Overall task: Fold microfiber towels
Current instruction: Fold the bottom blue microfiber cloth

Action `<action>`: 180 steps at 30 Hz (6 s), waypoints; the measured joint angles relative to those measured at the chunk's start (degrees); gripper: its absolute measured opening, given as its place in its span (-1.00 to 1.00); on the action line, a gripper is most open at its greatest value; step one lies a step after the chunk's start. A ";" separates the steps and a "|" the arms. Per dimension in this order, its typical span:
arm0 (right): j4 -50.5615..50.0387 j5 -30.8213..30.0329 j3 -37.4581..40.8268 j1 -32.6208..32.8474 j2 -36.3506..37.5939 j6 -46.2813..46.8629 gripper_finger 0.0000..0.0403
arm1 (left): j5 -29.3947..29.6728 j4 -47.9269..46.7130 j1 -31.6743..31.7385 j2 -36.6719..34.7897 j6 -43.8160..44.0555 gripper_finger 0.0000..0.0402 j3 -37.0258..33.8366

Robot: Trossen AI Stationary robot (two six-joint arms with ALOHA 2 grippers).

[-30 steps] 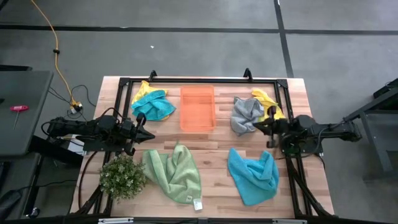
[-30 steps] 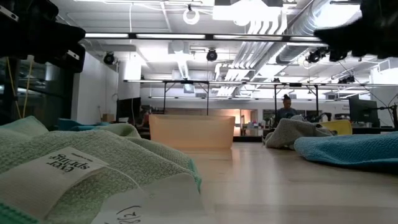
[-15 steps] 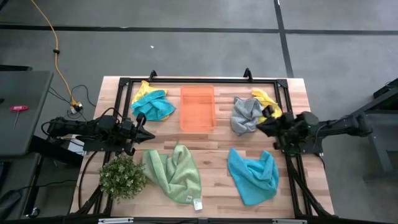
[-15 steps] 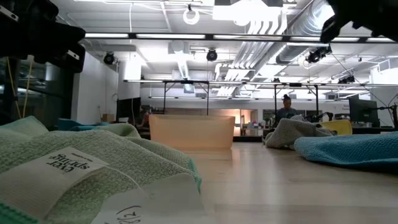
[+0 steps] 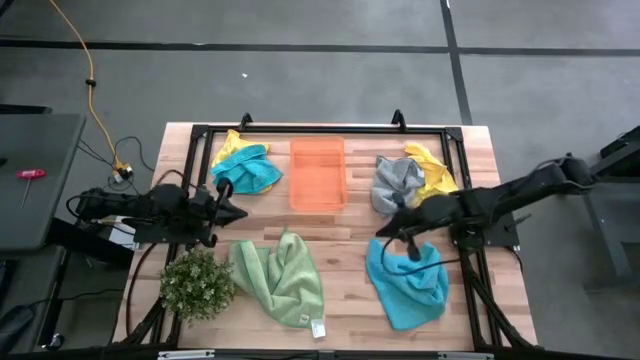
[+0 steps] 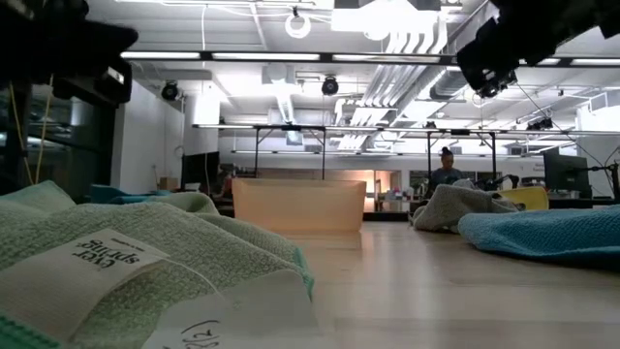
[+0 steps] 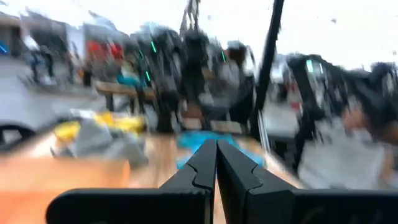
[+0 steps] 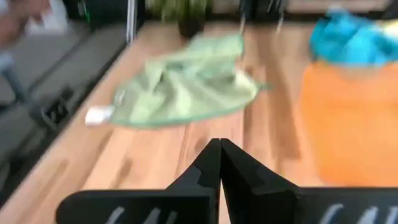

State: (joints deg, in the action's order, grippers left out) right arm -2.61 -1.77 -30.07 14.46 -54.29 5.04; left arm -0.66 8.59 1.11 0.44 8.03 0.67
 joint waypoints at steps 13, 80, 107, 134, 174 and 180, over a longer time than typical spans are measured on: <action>-23.54 0.01 -13.18 1.73 -19.71 16.68 -0.81 | 3.63 11.99 -4.06 12.75 3.82 -0.80 0.02; 7.77 -13.53 -20.84 9.02 -46.44 8.81 -0.95 | 6.27 21.82 -16.14 85.05 -11.27 -0.23 34.72; -5.31 -28.20 -20.67 12.70 -35.73 12.96 -0.94 | 12.16 18.74 -3.55 98.86 15.52 -0.03 34.68; -2.67 -28.25 -20.69 12.55 -35.73 12.92 -0.94 | 4.77 22.95 -2.68 105.41 12.82 -0.02 38.63; -14.74 -8.40 -20.78 7.01 -46.03 25.07 -0.94 | -11.09 5.65 -15.86 95.75 4.42 -1.00 39.18; -15.33 -5.31 -20.88 12.89 -45.69 28.74 -0.99 | -11.31 6.27 -15.64 100.50 4.84 -1.00 39.18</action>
State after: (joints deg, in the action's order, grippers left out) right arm -17.94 -7.08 -50.96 27.34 -99.99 33.78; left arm -11.97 14.86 -14.53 100.94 12.87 39.86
